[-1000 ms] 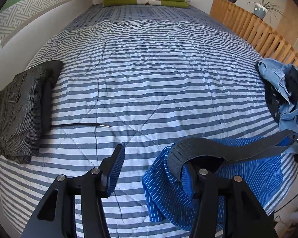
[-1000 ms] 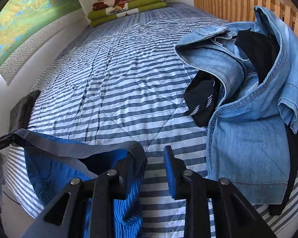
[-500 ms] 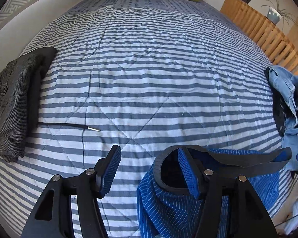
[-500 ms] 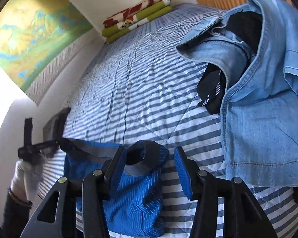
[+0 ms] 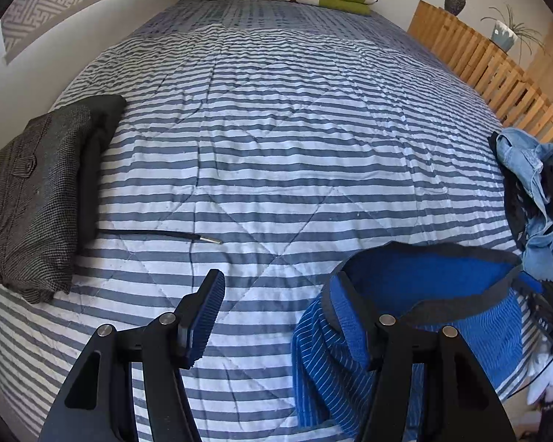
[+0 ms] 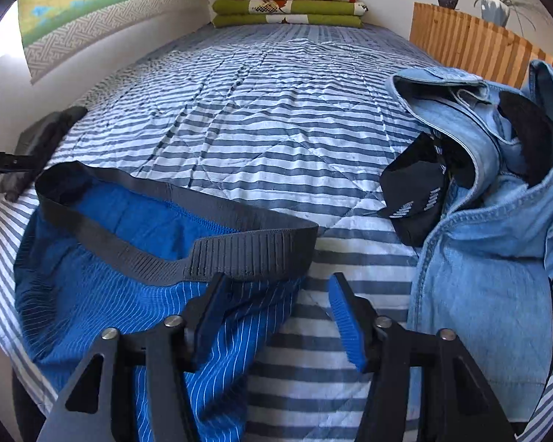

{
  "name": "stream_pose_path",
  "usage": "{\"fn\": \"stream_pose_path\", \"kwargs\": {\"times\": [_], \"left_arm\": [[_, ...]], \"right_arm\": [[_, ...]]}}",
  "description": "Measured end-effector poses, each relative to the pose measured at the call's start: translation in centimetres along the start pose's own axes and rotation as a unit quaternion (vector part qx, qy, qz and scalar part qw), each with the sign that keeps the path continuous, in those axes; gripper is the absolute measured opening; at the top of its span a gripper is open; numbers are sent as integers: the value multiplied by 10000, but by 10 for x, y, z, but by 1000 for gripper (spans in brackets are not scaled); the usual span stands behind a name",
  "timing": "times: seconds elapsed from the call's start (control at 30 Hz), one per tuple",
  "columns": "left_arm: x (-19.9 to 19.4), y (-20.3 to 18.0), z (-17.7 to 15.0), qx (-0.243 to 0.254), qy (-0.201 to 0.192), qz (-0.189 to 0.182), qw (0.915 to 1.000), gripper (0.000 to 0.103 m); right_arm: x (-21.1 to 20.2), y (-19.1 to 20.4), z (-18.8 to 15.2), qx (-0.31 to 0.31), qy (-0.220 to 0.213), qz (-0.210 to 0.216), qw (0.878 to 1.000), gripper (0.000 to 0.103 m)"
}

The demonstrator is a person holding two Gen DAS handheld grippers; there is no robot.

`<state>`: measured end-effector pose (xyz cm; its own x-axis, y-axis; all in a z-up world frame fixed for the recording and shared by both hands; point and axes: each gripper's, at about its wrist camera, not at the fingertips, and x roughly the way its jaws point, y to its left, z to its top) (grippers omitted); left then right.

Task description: Fold small clothes

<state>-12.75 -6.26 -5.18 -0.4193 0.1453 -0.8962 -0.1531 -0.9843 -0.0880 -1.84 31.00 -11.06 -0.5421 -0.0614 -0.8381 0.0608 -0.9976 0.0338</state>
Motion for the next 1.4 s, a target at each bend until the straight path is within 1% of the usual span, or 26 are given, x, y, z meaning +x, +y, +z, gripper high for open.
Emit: {"fn": "stream_pose_path", "kwargs": {"times": [0.03, 0.07, 0.17, 0.27, 0.33, 0.4, 0.43, 0.47, 0.5, 0.53, 0.6, 0.67, 0.7, 0.77, 0.8, 0.83, 0.9, 1.0, 1.03, 1.1, 1.13, 1.2, 1.23, 1.27, 1.33, 1.4], "left_arm": [[-1, 1, -2, 30, 1, 24, 10000, 63], [-2, 3, -3, 53, 4, 21, 10000, 63], [1, 1, -5, 126, 0, -23, 9999, 63], [11, -10, -5, 307, 37, -12, 9995, 63], [17, -19, -6, 390, 49, -50, 9992, 63], [24, -28, -8, 446, 96, -93, 9989, 63], [27, -31, -10, 462, 119, -71, 9988, 63], [29, -33, -11, 471, 135, -61, 9988, 63], [30, -35, -12, 478, 149, -79, 9987, 63], [30, -35, -14, 484, 155, -94, 9987, 63], [28, -35, -15, 513, 148, -68, 9986, 63], [24, -32, -14, 500, 125, -29, 9987, 63], [21, -29, -13, 469, 105, -20, 9988, 63], [15, -22, -10, 421, 54, 18, 9991, 63], [13, -18, -9, 406, 27, 31, 9992, 63], [10, -15, -8, 409, 9, 38, 9992, 63], [8, -12, -8, 460, -29, 106, 9989, 63], [10, -13, -8, 572, -76, 240, 9980, 63], [12, -14, -9, 587, -67, 212, 9980, 63], [17, -17, -11, 620, -44, 174, 9979, 63], [20, -19, -13, 646, -20, 177, 9977, 63], [27, -22, -16, 677, 50, 183, 9975, 63], [30, -24, -17, 674, 82, 176, 9975, 63], [32, -25, -18, 671, 104, 157, 9976, 63], [34, -27, -19, 680, 120, 131, 9975, 63], [33, -25, -19, 678, 108, 132, 9976, 63]], "right_arm": [[4, 1, 3, 7, 88, -3, 10000, 2], [3, -1, 5, 105, 96, 0, 9999, 0], [-22, -24, 9, 578, -476, -65, 9972, 0], [-38, -59, 8, 1161, -687, -389, 9901, 0], [-44, -67, 6, 1123, -715, -95, 9911, 1], [-42, -62, 4, 927, -456, 186, 9945, 6], [-39, -55, 3, 805, -301, 341, 9957, 19], [-36, -47, 3, 675, -215, 417, 9966, 39], [-34, -36, 2, 538, -204, 427, 9974, 48], [-32, -26, 1, 393, -234, 438, 9980, 54], [-25, -8, 3, 144, -196, 464, 9986, 54], [-13, 6, 7, 9, -118, 391, 9992, 53], [-6, 12, 9, -75, -39, 297, 9995, 50], [8, 18, 10, -172, 104, 162, 9997, 1], [14, 16, 11, -111, 199, 149, 9996, 0], [14, 9, 12, 43, 154, 126, 9998, 0], [6, -11, 13, 425, -77, 84, 9990, 0], [-8, -52, 14, 1032, -356, -220, 9938, 0], [-12, -64, 15, 1189, -403, -221, 9918, 0], [-17, -80, 12, 1377, -389, 117, 9896, 0], [-17, -82, 12, 1352, -324, 293, 9899, 2], [-15, -72, 12, 1112, -143, 430, 9928, 4], [-12, -63, 12, 940, -47, 509, 9943, 14], [-10, -53, 12, 780, 36, 607, 9951, 34], [-7, -31, 11, 501, 63, 765, 9958, 54], [-3, -14, 12, 253, 62, 823, 9963, 55]]}}
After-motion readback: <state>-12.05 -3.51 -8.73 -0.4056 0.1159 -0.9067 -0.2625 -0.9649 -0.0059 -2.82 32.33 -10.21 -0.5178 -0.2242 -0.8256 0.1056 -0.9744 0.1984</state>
